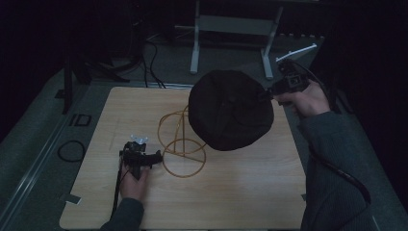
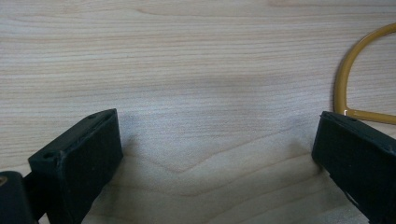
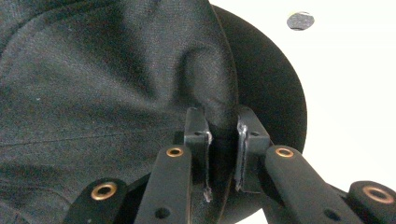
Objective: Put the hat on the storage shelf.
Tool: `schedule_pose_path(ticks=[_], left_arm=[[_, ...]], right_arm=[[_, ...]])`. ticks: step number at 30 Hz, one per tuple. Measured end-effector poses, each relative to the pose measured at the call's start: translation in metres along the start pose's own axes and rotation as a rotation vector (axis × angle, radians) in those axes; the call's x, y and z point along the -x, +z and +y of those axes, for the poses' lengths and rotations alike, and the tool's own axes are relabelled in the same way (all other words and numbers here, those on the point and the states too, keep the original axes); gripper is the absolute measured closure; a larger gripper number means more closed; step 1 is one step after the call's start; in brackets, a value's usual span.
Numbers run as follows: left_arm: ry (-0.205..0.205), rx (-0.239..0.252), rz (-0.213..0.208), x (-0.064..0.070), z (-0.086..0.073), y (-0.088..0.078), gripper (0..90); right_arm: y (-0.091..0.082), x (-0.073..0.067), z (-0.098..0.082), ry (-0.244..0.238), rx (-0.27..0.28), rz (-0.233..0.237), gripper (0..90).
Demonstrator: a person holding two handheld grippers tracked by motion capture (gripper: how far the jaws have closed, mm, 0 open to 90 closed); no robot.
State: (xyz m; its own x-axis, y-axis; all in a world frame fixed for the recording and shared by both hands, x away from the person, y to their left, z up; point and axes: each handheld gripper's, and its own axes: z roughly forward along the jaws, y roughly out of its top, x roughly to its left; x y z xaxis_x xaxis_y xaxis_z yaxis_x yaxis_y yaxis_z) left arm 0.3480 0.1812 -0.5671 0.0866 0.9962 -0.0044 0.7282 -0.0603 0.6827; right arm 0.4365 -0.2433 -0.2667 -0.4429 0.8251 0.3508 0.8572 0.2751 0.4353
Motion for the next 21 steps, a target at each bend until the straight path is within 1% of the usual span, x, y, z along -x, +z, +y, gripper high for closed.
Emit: schedule_pose_path(ticks=[9, 16, 21], left_arm=[[0.001, -0.001, 0.001, 0.0, 0.0, 0.0, 1.2], [0.001, -0.002, 0.0, 0.0, 0.0, 0.0, 1.2], [0.0, -0.001, 0.0, 0.0, 0.0, 0.0, 1.2]], right_arm=[[0.001, -0.01, 0.005, -0.016, 0.004, 0.011, 78.2], [0.009, -0.017, 0.008, -0.032, -0.005, 0.018, 78.1], [0.014, -0.023, 0.01, -0.039, -0.007, 0.034, 78.1]])
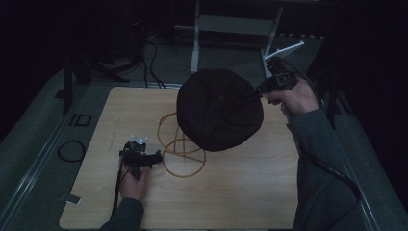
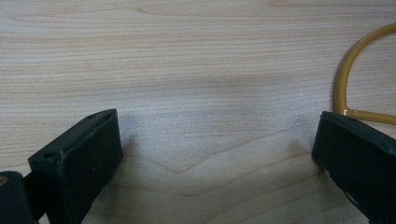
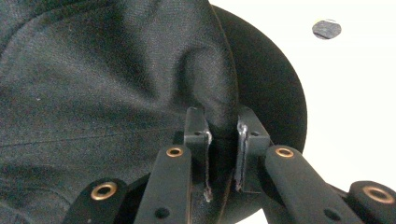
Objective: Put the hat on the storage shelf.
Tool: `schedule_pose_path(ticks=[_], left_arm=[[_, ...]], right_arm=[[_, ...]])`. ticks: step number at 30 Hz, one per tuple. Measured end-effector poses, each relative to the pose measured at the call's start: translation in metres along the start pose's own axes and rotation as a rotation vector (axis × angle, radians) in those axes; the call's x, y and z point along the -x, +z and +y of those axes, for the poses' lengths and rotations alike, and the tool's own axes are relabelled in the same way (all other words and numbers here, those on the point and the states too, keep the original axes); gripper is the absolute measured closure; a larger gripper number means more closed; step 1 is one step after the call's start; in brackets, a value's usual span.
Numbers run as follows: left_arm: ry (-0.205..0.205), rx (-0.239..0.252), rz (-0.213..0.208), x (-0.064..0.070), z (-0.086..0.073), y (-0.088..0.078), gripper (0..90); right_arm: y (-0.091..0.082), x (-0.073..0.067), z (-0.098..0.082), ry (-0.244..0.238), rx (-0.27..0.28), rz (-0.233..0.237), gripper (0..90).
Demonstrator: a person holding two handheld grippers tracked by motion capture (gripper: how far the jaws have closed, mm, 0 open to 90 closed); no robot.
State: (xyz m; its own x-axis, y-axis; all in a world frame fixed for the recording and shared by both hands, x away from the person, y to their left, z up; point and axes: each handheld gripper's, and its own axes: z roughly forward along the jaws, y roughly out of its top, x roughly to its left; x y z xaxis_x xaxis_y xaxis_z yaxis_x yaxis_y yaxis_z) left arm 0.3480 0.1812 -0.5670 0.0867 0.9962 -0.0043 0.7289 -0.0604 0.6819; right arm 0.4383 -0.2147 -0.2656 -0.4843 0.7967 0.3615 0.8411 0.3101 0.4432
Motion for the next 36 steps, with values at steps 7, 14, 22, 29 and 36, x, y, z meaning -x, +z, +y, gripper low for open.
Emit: schedule_pose_path(ticks=[7, 14, 22, 29, 36], left_arm=[[0.0, -0.001, 0.0, 0.0, 0.0, 0.0, 1.2], [0.001, -0.001, 0.0, 0.0, 0.0, 0.0, 1.2], [0.002, -0.001, 0.0, 0.0, 0.0, 0.0, 1.2], [0.001, -0.001, 0.0, 0.0, 0.0, 0.0, 1.2], [0.001, 0.0, 0.001, 0.0, 0.0, 0.0, 1.2]], right_arm=[[0.009, -0.01, 0.004, -0.016, -0.011, 0.012, 78.0], [0.016, -0.02, 0.009, -0.031, -0.02, 0.022, 78.1], [0.025, -0.027, 0.012, -0.042, -0.033, 0.026, 78.0], [0.031, -0.034, 0.014, -0.056, -0.047, 0.021, 77.9], [0.036, -0.038, 0.017, -0.06, -0.056, 0.018, 77.9]])
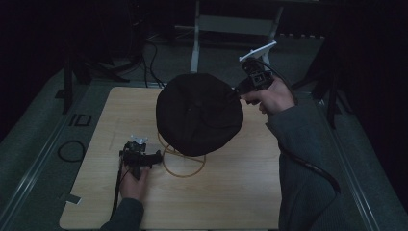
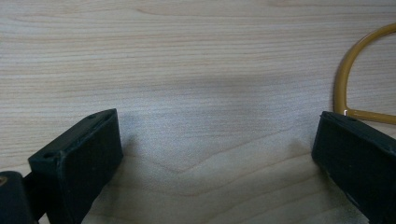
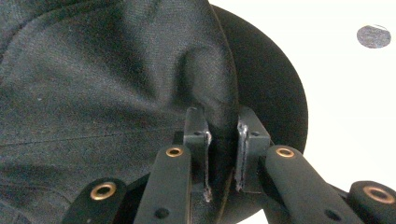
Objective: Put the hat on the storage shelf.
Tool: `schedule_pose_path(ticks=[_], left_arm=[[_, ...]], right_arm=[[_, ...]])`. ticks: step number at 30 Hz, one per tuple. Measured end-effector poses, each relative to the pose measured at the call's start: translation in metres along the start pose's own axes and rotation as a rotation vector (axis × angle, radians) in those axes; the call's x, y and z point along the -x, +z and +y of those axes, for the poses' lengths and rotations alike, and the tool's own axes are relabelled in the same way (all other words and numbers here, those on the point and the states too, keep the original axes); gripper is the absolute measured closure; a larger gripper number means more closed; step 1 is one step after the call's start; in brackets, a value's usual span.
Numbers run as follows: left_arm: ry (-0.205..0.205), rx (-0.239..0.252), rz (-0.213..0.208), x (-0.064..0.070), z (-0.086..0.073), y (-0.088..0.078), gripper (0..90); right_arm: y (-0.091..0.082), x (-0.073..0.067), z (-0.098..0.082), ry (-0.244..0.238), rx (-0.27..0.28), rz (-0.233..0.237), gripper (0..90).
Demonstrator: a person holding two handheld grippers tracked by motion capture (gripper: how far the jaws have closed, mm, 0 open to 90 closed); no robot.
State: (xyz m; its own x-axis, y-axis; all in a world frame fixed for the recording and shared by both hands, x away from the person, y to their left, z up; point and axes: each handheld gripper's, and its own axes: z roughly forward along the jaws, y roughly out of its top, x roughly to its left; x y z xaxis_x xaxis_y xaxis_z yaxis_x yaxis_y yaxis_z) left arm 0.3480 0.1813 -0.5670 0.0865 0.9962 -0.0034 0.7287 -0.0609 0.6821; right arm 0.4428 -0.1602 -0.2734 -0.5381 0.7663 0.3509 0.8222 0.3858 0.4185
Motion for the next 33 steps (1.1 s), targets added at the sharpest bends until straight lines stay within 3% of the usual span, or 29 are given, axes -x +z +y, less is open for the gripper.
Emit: schedule_pose_path(ticks=[33], left_arm=[[0.003, -0.003, -0.002, 0.0, 0.0, 0.0, 1.2]], right_arm=[[0.026, -0.021, 0.011, -0.023, -0.046, -0.04, 76.7]])
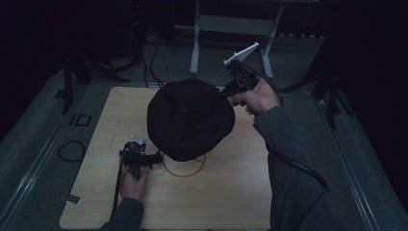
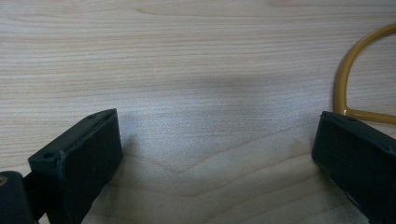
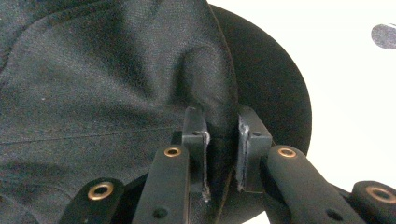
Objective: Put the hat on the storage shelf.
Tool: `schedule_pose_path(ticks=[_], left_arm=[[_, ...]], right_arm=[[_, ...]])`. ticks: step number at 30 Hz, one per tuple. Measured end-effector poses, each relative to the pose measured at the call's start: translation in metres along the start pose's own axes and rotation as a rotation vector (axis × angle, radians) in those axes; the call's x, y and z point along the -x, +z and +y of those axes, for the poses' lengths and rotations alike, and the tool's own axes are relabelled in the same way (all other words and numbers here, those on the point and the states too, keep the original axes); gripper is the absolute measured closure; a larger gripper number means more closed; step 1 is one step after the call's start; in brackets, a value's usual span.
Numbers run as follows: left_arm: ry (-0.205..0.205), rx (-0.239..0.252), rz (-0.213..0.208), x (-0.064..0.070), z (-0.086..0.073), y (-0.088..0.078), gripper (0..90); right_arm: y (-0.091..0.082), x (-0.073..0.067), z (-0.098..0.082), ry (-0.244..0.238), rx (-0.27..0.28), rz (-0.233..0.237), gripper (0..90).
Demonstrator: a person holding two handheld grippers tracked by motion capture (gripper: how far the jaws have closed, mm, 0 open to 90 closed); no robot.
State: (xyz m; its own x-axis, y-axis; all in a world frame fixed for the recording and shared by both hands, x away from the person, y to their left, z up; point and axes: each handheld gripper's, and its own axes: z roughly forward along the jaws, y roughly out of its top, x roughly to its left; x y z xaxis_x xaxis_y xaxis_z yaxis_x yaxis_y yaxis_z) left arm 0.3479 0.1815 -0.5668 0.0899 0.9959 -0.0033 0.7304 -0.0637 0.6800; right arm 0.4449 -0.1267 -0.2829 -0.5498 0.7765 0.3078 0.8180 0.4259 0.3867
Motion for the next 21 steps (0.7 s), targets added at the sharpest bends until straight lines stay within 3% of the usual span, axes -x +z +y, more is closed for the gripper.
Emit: schedule_pose_path(ticks=[21], left_arm=[[-0.007, 0.004, 0.0, 0.0, 0.0, 0.0, 1.2]], right_arm=[[0.023, -0.007, 0.003, -0.018, -0.034, -0.033, 75.8]])
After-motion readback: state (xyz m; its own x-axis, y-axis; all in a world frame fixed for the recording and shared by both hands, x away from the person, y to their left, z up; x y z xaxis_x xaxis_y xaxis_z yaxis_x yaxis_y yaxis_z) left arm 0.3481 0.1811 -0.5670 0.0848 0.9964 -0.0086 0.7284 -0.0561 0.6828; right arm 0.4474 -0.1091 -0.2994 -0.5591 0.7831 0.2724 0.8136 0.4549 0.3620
